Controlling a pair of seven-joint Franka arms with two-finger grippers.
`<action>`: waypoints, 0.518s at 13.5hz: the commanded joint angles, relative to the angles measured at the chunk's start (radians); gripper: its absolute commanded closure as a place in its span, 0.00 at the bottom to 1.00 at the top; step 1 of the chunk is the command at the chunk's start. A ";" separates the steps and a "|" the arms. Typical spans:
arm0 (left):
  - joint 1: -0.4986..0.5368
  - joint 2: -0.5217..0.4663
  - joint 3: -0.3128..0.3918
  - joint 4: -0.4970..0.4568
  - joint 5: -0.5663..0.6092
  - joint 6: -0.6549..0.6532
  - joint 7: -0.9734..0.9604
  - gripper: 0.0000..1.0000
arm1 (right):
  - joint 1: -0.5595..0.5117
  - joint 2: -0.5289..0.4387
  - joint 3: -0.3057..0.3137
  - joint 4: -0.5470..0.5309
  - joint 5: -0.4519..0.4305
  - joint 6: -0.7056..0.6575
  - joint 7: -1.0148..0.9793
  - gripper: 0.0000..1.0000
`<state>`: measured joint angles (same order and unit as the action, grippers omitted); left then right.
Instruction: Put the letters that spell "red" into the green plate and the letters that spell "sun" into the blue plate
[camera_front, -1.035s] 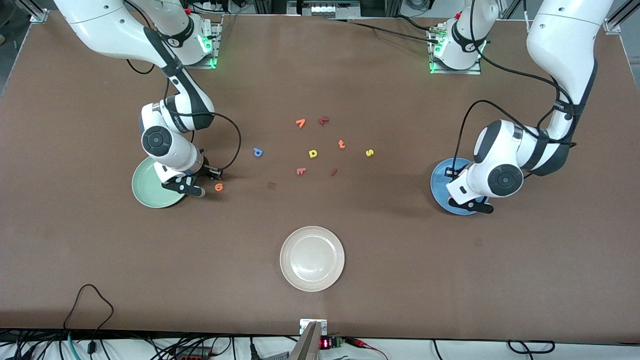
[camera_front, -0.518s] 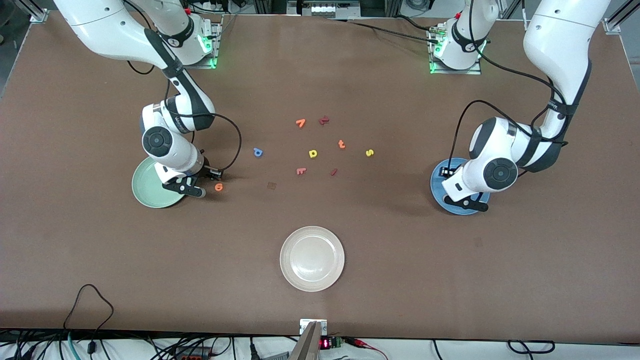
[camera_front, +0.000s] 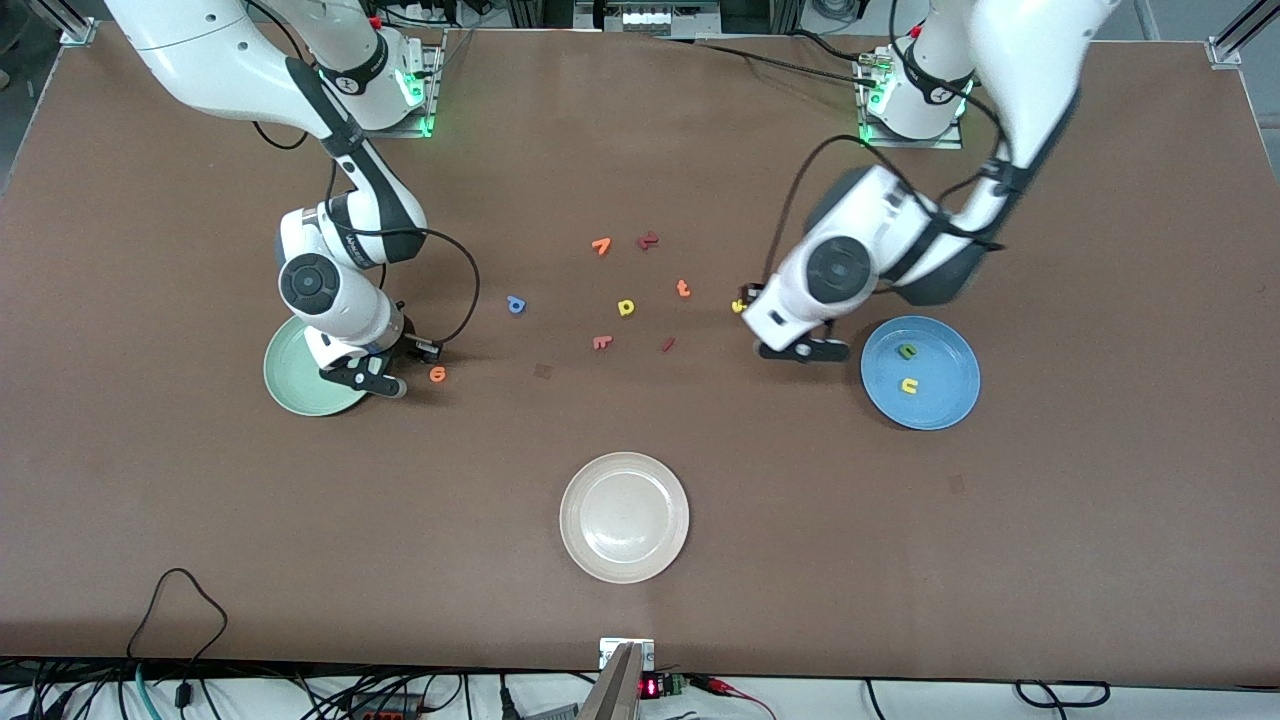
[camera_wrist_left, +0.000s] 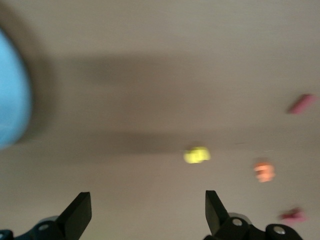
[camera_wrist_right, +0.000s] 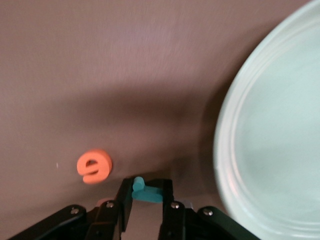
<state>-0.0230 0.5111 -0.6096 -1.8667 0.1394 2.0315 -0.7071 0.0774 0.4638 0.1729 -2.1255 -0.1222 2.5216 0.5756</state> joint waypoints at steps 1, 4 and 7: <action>-0.038 0.030 0.007 -0.079 0.000 0.180 -0.069 0.00 | -0.045 -0.121 -0.007 0.021 -0.011 -0.137 -0.083 0.97; -0.043 0.046 0.010 -0.169 0.005 0.347 -0.068 0.00 | -0.131 -0.174 -0.007 0.039 -0.014 -0.201 -0.242 0.96; -0.045 0.073 0.034 -0.189 0.029 0.357 -0.069 0.00 | -0.212 -0.137 -0.006 0.013 -0.016 -0.169 -0.333 0.87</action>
<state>-0.0742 0.5802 -0.5903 -2.0386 0.1426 2.3730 -0.7731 -0.0924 0.2948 0.1544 -2.0877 -0.1251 2.3227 0.2820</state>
